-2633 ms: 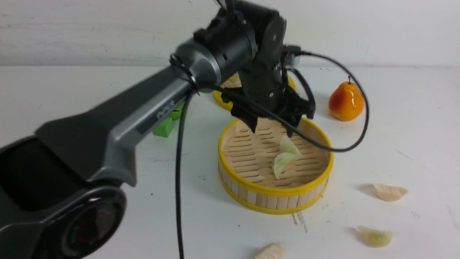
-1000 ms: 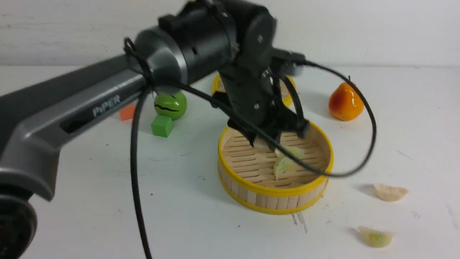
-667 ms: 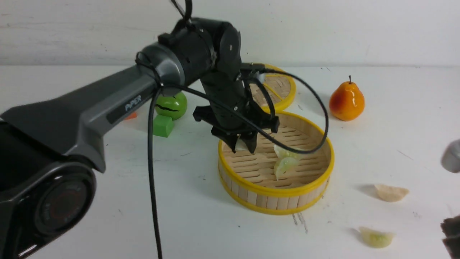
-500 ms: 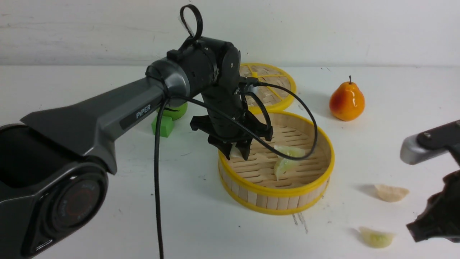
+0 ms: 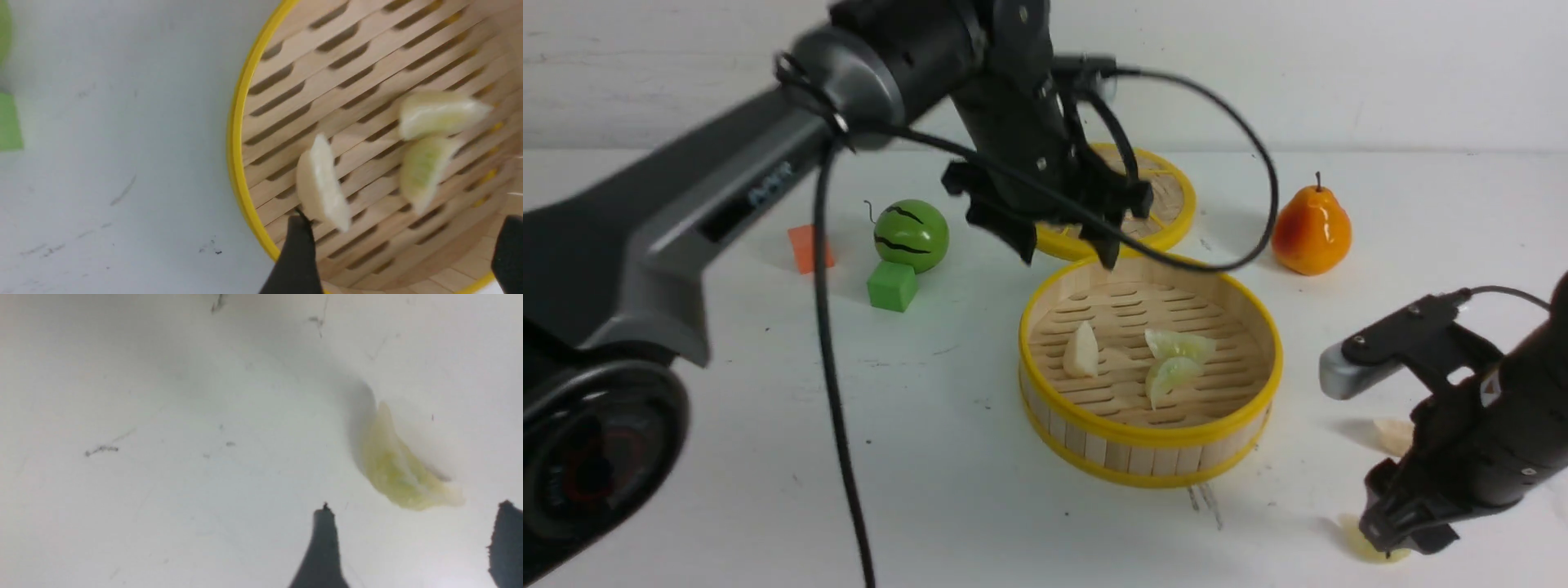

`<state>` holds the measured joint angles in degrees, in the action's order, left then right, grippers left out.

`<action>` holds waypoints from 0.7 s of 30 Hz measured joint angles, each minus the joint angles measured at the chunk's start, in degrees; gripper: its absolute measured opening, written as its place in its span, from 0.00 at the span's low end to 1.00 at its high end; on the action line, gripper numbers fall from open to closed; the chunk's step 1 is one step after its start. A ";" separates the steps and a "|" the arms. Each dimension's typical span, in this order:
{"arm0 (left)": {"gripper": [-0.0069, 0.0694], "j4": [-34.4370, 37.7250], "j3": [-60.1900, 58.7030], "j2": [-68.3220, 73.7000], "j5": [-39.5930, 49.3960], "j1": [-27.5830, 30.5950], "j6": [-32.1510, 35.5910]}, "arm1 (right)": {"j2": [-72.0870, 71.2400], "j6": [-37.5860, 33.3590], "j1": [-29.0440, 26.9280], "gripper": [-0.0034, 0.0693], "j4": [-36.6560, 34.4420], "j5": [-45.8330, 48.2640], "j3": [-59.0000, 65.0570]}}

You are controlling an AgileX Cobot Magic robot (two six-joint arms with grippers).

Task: Put the dumplings into the steamer on the white table.
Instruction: 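Reach for and grasp a dumpling lying on the table beside the steamer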

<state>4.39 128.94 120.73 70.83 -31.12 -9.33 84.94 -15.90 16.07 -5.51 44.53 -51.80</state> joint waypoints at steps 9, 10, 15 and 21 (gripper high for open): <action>0.76 -0.13 -1.08 -17.41 0.43 0.00 1.87 | 14.52 -3.78 0.00 0.73 3.41 -3.86 -2.70; 0.74 -0.37 -2.28 -19.63 0.43 0.00 2.05 | 15.33 -3.78 0.00 0.69 3.38 -3.36 -2.87; 0.62 -3.64 -15.24 -31.54 0.43 0.00 2.61 | 15.61 -3.97 0.35 0.31 2.10 -2.41 -3.33; 0.47 -6.27 -39.23 -46.63 0.38 0.00 0.13 | 11.61 -2.42 1.37 0.34 -0.17 3.38 -9.76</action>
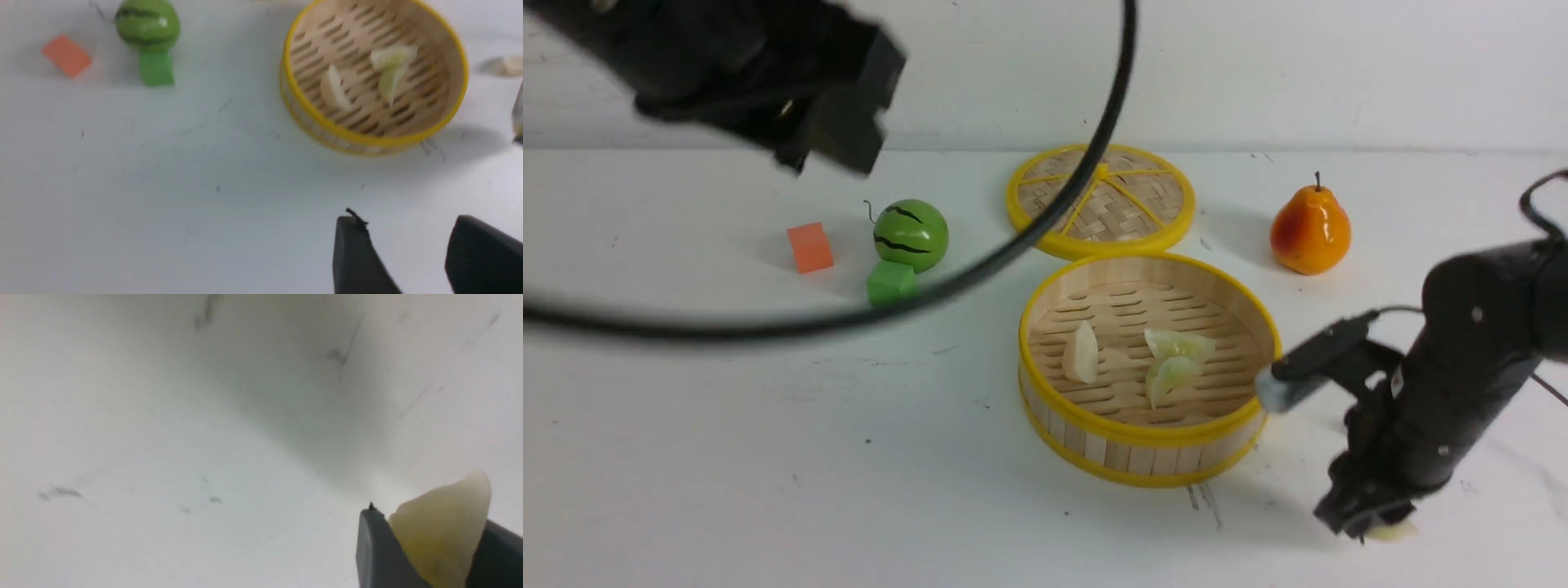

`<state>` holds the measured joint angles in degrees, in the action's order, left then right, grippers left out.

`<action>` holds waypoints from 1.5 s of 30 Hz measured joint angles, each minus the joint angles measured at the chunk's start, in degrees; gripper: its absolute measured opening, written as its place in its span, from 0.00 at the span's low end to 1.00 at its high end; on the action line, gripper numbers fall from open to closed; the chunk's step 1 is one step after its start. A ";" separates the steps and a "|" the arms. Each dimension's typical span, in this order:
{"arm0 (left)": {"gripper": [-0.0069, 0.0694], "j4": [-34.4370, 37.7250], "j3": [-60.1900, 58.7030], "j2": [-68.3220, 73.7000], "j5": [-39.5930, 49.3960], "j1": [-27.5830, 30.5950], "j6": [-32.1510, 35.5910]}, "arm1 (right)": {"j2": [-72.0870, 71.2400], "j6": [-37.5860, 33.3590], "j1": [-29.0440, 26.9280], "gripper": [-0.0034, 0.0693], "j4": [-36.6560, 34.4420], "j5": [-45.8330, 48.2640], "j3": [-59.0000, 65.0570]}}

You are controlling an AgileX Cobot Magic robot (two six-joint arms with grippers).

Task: Put the dumplings into the steamer on the white table.
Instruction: 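Reach for and grasp a dumpling lying on the table beside the steamer, then place the dumpling in the bamboo steamer basket with the right gripper, then reach for and grasp a dumpling lying on the table beside the steamer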

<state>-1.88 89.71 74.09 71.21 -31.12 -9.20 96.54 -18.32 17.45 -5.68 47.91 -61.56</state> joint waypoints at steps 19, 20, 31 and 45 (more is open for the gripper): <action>0.36 -0.12 -36.47 -32.45 -3.93 0.00 -10.04 | 22.38 18.32 9.83 0.34 -0.83 -7.19 -37.27; 0.36 -0.12 -36.47 -33.09 -3.62 0.00 -10.13 | 23.42 19.56 9.77 0.36 0.12 -7.25 -37.90; 0.37 -0.62 -36.53 -37.45 -2.04 0.00 -10.26 | 21.33 23.51 9.66 0.83 7.56 2.07 -40.88; 0.39 -1.61 -36.58 -37.45 -1.97 0.00 -9.90 | 11.71 -0.37 -10.00 0.81 3.97 18.89 -27.97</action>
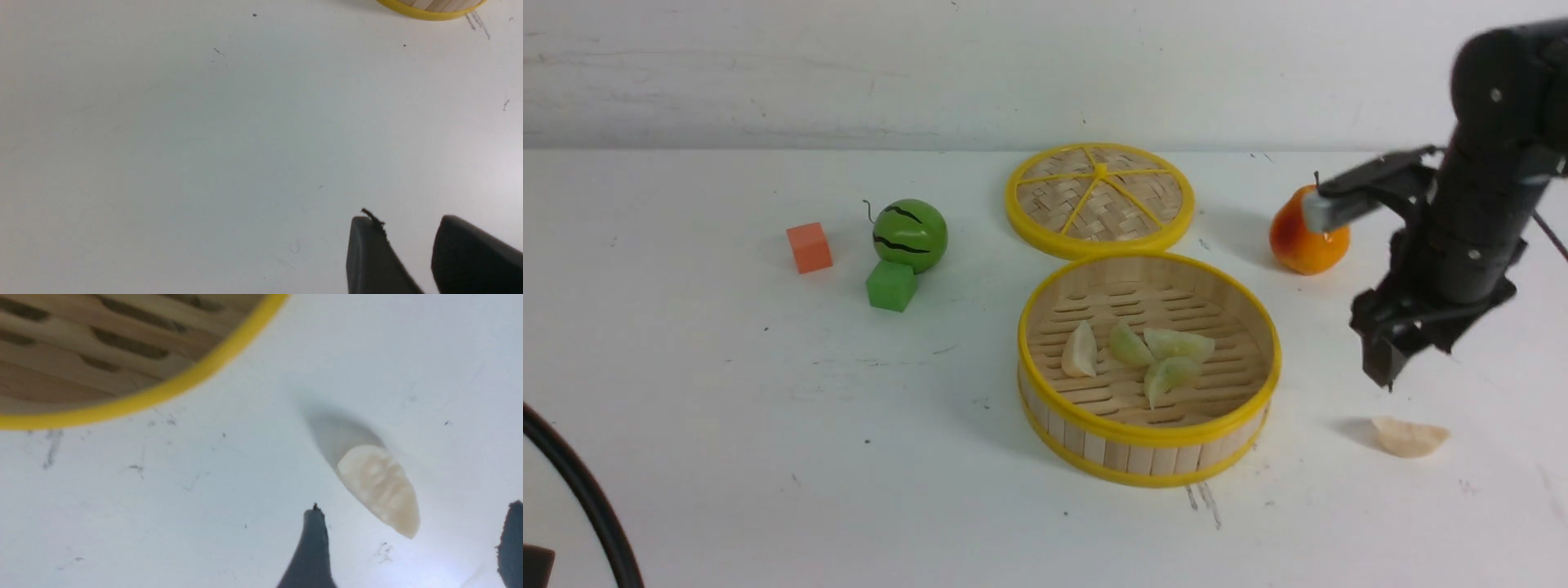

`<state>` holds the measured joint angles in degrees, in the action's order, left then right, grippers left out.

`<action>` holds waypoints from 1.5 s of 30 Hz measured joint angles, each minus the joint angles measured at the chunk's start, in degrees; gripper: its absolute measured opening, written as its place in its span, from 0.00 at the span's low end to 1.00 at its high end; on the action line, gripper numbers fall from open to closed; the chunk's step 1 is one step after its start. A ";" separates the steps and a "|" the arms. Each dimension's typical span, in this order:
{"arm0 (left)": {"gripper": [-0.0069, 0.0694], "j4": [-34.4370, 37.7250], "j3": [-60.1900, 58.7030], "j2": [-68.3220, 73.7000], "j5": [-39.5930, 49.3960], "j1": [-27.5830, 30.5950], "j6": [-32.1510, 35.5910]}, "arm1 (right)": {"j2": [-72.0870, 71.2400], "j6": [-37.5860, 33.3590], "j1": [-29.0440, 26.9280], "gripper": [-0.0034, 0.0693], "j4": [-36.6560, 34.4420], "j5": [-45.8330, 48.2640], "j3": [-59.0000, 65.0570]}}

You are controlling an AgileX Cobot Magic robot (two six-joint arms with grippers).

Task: Put the dumplings into the steamer on the white table.
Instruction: 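Reach for and grasp a dumpling lying on the table beside the steamer, then place the dumpling in the bamboo steamer basket with the right gripper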

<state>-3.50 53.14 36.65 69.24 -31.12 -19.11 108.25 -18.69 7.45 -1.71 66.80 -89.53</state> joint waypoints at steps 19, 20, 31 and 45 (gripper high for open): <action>0.40 -1.12 -0.06 0.00 -0.97 0.00 1.21 | 8.44 -9.75 -3.10 0.41 0.44 -10.08 7.67; 0.40 -1.46 -0.06 0.00 -0.97 0.00 1.21 | 8.34 -9.17 -3.11 0.39 0.71 -9.97 7.63; 0.40 -4.44 -0.06 0.00 -4.04 0.00 1.21 | 2.14 3.67 9.02 0.39 -5.09 -11.71 -4.11; 0.40 -4.14 -4.71 -2.51 1.35 0.00 0.61 | 11.83 16.75 13.31 0.39 -1.90 -27.04 -8.10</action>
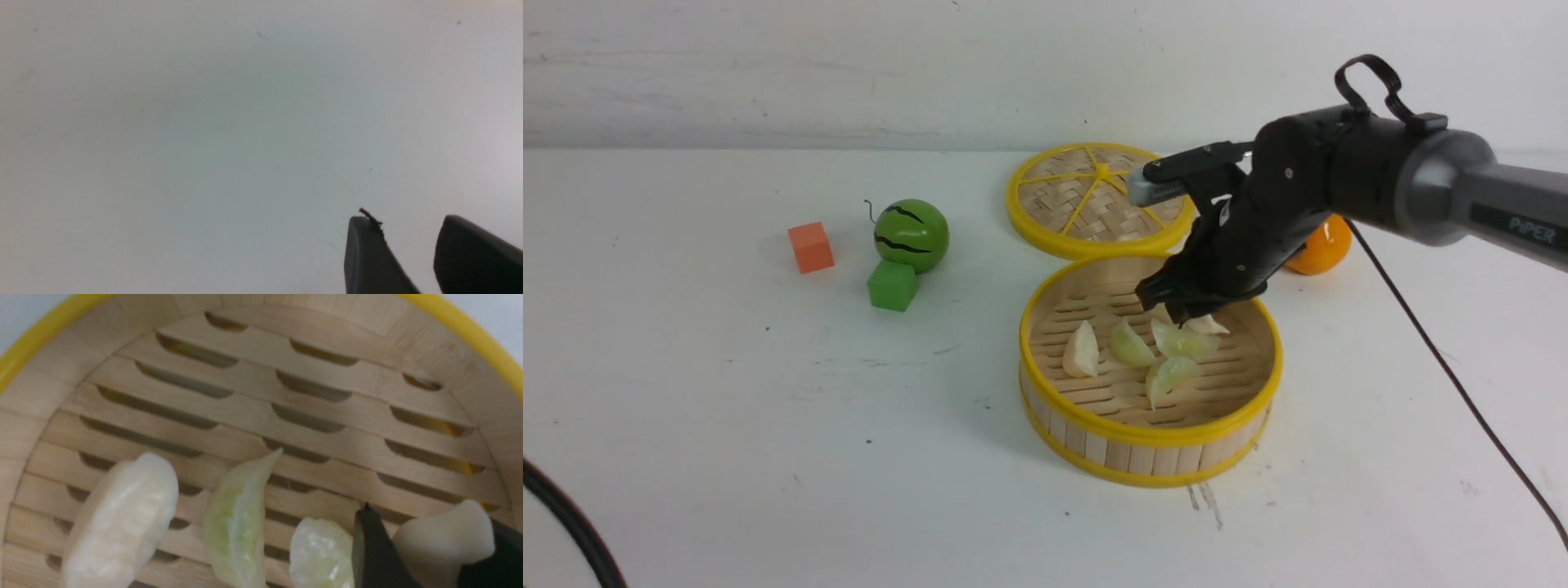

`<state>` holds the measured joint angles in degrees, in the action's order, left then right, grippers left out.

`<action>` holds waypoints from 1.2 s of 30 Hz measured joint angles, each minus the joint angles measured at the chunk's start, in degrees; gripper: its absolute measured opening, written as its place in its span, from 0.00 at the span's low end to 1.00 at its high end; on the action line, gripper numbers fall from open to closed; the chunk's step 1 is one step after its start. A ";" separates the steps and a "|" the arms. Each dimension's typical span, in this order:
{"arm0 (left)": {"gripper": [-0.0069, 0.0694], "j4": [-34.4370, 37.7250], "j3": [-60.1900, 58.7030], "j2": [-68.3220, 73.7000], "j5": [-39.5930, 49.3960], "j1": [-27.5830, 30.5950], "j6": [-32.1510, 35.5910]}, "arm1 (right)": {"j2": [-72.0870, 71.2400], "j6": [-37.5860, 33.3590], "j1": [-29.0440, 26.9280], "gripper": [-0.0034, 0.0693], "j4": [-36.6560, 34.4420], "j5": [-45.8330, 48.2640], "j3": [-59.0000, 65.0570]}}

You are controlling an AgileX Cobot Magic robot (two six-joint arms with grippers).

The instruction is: Put the dumplings into the steamer on the white table.

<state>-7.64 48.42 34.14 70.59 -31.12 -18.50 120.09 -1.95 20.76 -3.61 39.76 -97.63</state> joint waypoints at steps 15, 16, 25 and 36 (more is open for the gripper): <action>0.39 0.00 -14.61 -26.20 -2.71 0.00 -13.06 | -16.03 0.06 1.62 0.55 -3.70 11.67 -2.95; 0.37 0.00 -15.31 -27.40 -3.50 0.00 -13.19 | -17.44 -0.54 1.78 0.51 -4.12 11.55 -2.50; 0.07 -2.91 -18.41 -35.23 -9.87 0.00 -13.35 | -38.43 -8.12 7.02 0.03 -10.10 -0.47 14.46; 0.07 -7.88 -18.80 -35.21 -29.33 0.00 -13.24 | -65.56 -9.11 9.15 0.02 -11.60 -22.56 44.89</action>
<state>-15.51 29.63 -1.07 41.26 -31.12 -31.75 54.52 -11.06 29.91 -15.21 17.19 -52.74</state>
